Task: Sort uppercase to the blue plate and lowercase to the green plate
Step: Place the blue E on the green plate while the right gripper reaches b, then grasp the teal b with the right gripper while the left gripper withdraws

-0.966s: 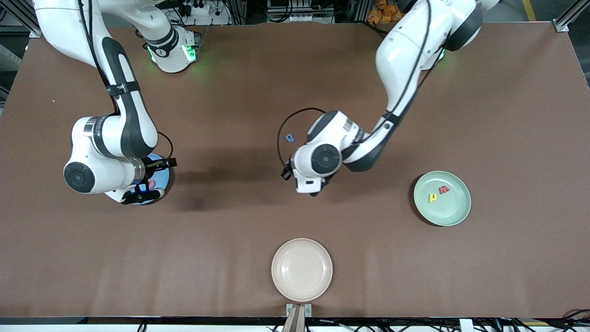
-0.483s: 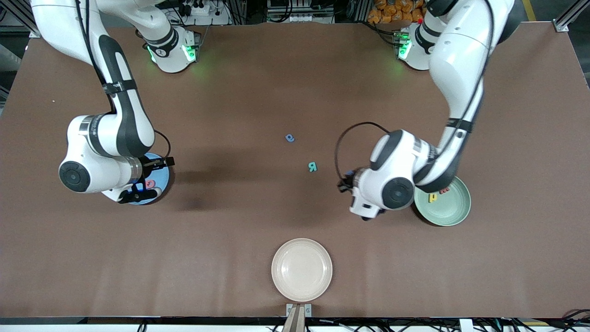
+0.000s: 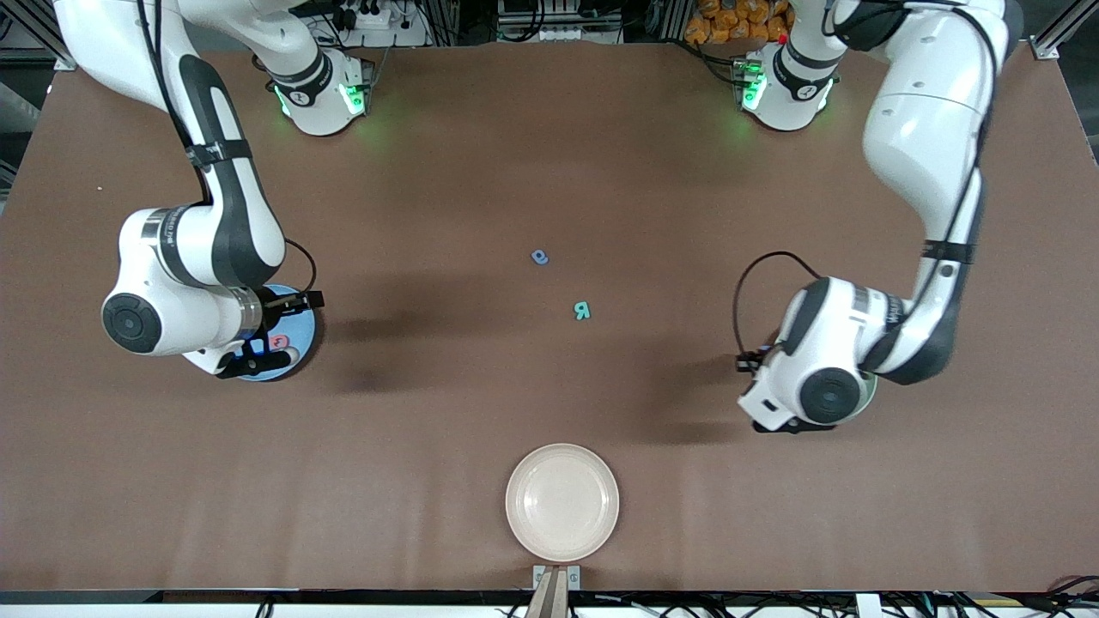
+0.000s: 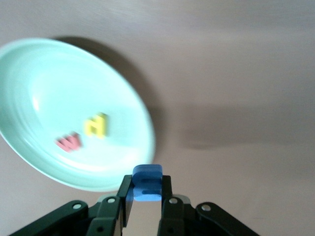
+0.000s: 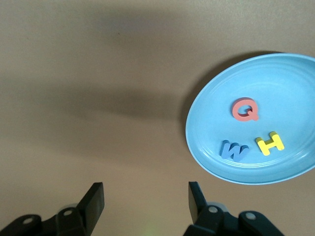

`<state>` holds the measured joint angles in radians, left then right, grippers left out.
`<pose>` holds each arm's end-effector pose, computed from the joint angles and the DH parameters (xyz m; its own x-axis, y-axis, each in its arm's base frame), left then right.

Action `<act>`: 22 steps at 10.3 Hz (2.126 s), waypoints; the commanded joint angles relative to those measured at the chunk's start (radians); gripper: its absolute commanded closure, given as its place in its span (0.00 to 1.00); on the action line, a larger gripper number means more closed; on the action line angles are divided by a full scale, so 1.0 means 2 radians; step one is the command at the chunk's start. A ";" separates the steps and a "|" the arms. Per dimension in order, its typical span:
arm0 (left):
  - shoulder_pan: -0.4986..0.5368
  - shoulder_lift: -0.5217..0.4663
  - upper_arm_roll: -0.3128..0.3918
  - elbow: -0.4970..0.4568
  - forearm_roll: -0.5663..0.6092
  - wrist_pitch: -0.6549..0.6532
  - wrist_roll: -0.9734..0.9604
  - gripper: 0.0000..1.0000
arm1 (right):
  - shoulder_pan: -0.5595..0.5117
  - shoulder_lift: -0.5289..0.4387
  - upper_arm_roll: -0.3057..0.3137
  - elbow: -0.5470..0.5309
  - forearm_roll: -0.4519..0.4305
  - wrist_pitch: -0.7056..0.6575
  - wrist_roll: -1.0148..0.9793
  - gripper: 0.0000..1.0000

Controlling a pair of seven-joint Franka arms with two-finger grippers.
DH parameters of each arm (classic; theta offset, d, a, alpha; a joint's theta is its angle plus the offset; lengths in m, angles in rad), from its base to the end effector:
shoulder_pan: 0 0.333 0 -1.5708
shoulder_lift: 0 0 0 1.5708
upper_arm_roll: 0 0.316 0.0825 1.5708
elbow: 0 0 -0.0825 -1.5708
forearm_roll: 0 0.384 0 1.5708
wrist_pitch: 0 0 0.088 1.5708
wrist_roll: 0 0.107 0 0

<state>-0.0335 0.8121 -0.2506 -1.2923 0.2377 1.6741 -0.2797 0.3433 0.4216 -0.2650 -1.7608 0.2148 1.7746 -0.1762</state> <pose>0.6833 -0.1371 0.2430 0.9283 -0.0107 -0.3716 -0.0651 -0.9888 -0.1342 0.6015 0.0769 0.3092 0.9135 0.1830 -0.3633 0.1423 -0.9804 -0.1362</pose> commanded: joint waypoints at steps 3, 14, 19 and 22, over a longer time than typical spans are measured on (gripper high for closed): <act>0.024 -0.007 0.032 -0.049 0.010 0.061 0.078 1.00 | 0.044 -0.017 0.004 0.003 0.003 -0.005 0.121 0.22; -0.029 -0.132 0.032 -0.060 0.003 -0.004 0.072 0.00 | 0.220 0.064 0.036 0.081 0.055 0.143 0.507 0.23; -0.058 -0.243 0.024 -0.060 -0.018 -0.049 0.069 0.00 | 0.253 0.151 0.060 0.153 0.038 0.209 0.611 0.25; -0.075 -0.285 0.057 -0.061 -0.041 -0.050 0.069 0.00 | 0.269 0.202 0.060 0.211 -0.008 0.211 0.692 0.25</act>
<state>-0.1595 0.3016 -0.1936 -1.3820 0.1989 1.5741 -0.1422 0.8701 0.7547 -0.1411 -1.4359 0.2352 2.2065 1.1325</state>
